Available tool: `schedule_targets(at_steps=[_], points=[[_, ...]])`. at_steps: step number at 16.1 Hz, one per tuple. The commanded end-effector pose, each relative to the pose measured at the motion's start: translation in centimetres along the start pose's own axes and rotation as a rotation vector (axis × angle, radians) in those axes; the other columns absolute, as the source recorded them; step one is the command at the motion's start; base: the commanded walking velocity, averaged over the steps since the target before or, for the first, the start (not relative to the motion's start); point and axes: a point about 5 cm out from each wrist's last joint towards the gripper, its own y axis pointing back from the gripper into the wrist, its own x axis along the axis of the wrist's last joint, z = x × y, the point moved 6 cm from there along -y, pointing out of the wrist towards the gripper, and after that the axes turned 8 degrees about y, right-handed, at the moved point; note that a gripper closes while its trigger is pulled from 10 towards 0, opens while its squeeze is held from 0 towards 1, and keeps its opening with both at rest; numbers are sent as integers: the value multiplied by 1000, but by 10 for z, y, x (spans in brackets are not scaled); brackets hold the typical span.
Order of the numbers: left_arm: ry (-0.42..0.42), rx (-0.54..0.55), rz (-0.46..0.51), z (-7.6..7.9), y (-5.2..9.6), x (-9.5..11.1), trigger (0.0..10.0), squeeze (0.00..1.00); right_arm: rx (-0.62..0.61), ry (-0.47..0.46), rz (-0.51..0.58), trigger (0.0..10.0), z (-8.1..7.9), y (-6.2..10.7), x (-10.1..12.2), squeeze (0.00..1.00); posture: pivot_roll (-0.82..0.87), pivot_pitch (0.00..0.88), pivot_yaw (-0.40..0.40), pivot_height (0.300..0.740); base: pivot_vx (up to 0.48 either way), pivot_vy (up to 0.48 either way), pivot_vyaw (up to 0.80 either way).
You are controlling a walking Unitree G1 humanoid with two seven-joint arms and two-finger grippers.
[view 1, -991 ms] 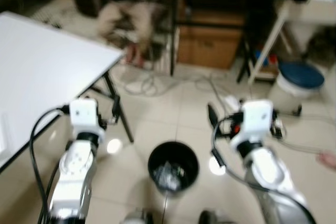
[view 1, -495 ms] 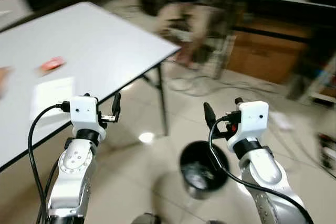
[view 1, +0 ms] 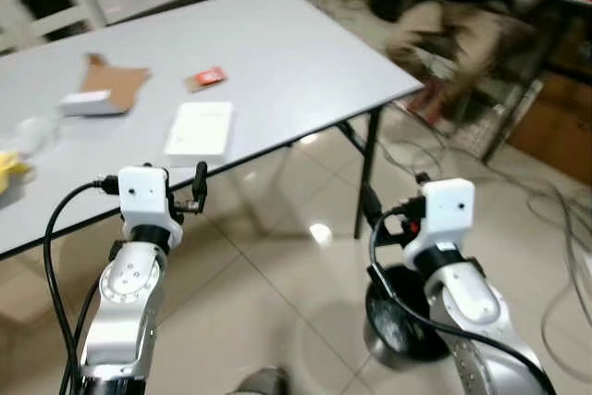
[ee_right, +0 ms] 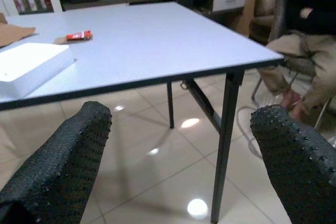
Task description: Picking trash to rubbish bin
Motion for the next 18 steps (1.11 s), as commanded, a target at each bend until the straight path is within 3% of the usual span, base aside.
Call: schedule_targets(at_steps=[1, 14, 18], points=[[-17, 14, 6, -4, -3, 4, 10000, 0, -2, -5, 7, 10000, -1, 0, 1, 0, -87, 124, 69, 740, 0, 0, 756], [-13, 34, -17, -12, -18, 2, 10000, 0, -18, -9, 9, 10000, 1, -4, -2, 0, -81, 96, 78, 740, 0, 0, 728], [8, 6, -16, -7, -22, 4, 10000, 0, -28, -30, 7, 10000, 1, -5, -3, 0, -77, 99, 82, 740, 0, 66, 0]])
